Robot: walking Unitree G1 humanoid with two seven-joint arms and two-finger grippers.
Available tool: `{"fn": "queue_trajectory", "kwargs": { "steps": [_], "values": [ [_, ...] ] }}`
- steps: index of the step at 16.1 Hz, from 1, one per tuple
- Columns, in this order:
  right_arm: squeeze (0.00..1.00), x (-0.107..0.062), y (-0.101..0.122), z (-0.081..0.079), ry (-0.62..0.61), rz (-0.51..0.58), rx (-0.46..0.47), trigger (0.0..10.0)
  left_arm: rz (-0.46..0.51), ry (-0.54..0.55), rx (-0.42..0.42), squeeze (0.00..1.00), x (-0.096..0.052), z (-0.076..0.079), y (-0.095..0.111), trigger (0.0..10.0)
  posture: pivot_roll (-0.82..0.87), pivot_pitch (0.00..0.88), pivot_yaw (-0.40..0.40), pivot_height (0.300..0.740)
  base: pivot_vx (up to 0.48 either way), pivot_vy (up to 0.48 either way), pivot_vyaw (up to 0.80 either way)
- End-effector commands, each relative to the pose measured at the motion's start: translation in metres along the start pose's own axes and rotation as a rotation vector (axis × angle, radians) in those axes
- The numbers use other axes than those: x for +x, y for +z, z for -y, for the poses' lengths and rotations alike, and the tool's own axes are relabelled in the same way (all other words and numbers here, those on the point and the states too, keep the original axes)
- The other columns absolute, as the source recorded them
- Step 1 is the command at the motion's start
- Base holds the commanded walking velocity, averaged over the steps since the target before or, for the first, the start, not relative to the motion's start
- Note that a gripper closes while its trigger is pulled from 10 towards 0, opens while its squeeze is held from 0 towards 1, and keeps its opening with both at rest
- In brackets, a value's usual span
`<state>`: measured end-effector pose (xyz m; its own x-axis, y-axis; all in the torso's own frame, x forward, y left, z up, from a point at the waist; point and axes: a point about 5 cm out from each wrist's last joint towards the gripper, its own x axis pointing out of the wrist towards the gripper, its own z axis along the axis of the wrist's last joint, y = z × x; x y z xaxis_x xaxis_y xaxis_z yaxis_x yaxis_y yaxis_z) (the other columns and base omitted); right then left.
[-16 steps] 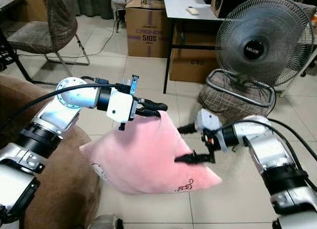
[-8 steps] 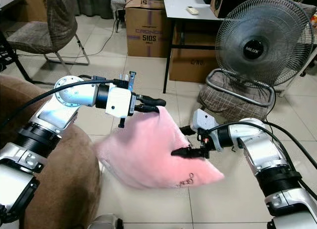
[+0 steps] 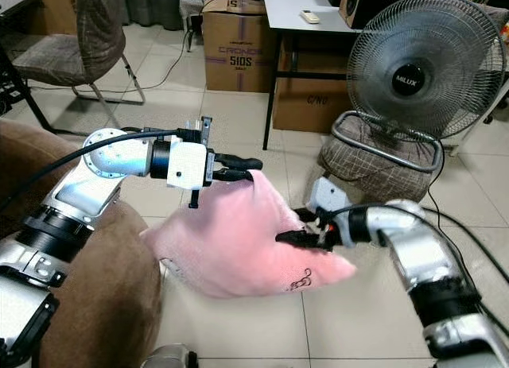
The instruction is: Move the pillow to the sofa from floor
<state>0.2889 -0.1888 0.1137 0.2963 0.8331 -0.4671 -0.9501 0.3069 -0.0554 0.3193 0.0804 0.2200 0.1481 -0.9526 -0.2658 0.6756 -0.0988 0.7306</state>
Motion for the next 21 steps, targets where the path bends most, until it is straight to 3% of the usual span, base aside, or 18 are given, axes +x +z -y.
{"fn": "queue_trajectory", "kwargs": {
  "steps": [1,7,9,10,11,15,18,19,20,21],
  "values": [
    [0.0,-0.001,0.004,0.0,-0.027,0.005,-0.017,0.0,0.046,0.076,0.051,0.0,-0.004,-0.013,0.014,10.0,0.14,0.0,-0.015,0.74,0.0,0.0,0.0],
    [0.0,0.004,0.009,-0.005,-0.046,0.072,-0.009,0.0,0.032,0.099,0.029,0.0,-0.004,-0.01,0.011,10.0,0.12,0.0,-0.014,0.74,0.0,0.0,0.0],
    [0.0,0.002,0.01,-0.006,-0.075,0.097,0.017,0.0,0.036,0.122,-0.024,0.0,-0.006,-0.006,0.007,10.0,0.12,0.0,-0.017,0.74,0.0,0.0,0.0],
    [0.0,0.002,0.011,-0.006,-0.084,0.108,0.029,0.0,0.086,0.129,-0.131,0.24,-0.01,-0.005,0.007,10.0,0.12,0.0,-0.018,0.74,0.0,0.0,0.0],
    [0.0,0.003,0.012,-0.006,-0.095,0.118,0.03,0.0,0.126,0.166,-0.18,1.0,-0.013,-0.006,0.009,10.0,0.12,0.0,-0.016,0.74,0.0,0.0,0.0],
    [0.0,0.008,0.01,-0.013,-0.116,0.149,0.057,0.0,0.162,0.266,-0.292,1.0,-0.029,0.001,0.008,10.0,0.12,0.0,-0.014,0.74,0.0,0.0,0.0],
    [0.0,0.009,0.005,-0.016,-0.18,0.172,0.103,0.0,0.15,0.531,-0.371,1.0,-0.051,-0.002,0.005,10.0,0.12,0.0,-0.016,0.74,0.0,0.0,0.0],
    [0.0,0.011,0.001,-0.015,-0.252,0.171,0.119,0.0,0.116,0.684,-0.47,0.75,-0.062,0.002,-0.001,10.0,0.12,0.0,-0.012,0.74,0.0,0.0,0.0],
    [0.0,0.012,0.0,-0.015,-0.295,0.173,0.129,0.0,0.079,0.747,-0.518,0.64,-0.066,0.007,-0.006,10.0,0.12,0.0,-0.013,0.74,0.0,0.0,0.0],
    [0.0,0.013,-0.003,-0.015,-0.374,0.18,0.153,0.0,-0.008,0.846,-0.575,0.39,-0.073,0.023,-0.015,10.0,0.12,0.0,-0.018,0.74,0.0,0.0,0.0]
  ]
}}
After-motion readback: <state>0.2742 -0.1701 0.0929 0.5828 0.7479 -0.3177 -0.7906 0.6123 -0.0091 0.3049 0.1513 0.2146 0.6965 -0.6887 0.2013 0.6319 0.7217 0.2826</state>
